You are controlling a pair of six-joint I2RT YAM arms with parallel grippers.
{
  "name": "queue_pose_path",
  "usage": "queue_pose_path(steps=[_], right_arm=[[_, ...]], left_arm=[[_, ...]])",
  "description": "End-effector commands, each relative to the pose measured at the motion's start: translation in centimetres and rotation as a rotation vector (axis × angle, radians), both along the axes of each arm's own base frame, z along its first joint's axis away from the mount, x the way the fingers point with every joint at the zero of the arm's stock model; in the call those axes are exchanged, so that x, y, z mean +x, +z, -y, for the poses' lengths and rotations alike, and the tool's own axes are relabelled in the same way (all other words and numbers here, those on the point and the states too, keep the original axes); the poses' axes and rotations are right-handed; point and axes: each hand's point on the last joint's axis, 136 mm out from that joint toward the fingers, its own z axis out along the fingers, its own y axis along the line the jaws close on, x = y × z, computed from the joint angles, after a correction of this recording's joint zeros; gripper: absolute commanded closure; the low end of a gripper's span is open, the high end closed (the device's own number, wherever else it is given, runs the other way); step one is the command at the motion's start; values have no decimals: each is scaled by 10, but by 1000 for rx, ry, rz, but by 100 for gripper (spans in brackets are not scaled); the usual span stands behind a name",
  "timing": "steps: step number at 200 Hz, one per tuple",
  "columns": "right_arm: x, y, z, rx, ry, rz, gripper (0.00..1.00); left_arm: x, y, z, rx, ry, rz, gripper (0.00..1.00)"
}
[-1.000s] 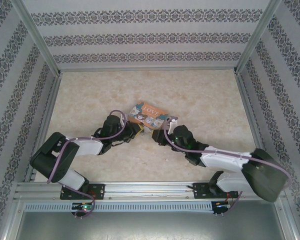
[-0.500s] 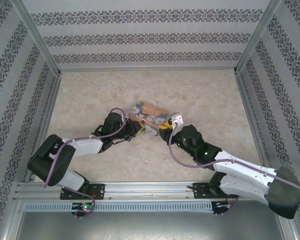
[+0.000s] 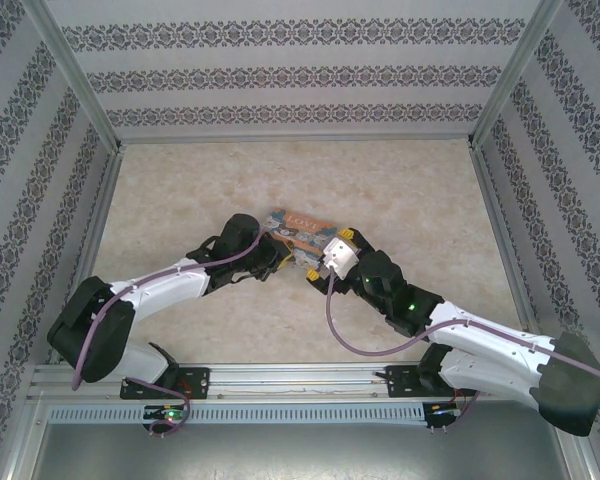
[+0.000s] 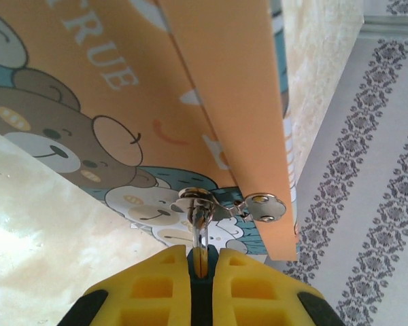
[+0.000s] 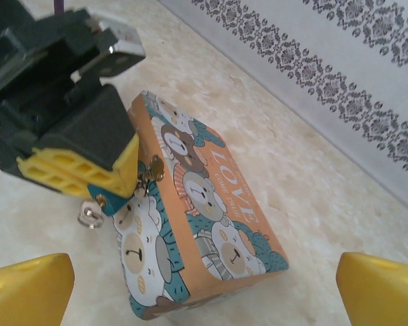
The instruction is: Unlock the padlock with the key
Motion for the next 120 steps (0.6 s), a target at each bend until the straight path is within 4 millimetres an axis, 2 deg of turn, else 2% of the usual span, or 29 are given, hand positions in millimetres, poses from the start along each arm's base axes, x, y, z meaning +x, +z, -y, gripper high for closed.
queue_pose_path(steps=[1,20,32,67,105,120], right_arm=[[1,15,-1,-50,22,85,2],[-4,11,-3,-75,59,91,2],[-7,9,-6,-83,89,89,6],[-15,0,-13,-79,144,49,29],[-19,-14,-26,-84,192,-6,46],[-19,-18,-31,-88,201,-23,48]], left_arm=[[-8,-1,-8,33,70,-83,100],[-9,-2,-8,19,97,-111,100],[-9,-1,-7,18,105,-118,100],[-10,0,-6,26,131,-144,100],[-12,0,-7,28,151,-165,100],[-13,-2,-8,31,155,-176,100]])
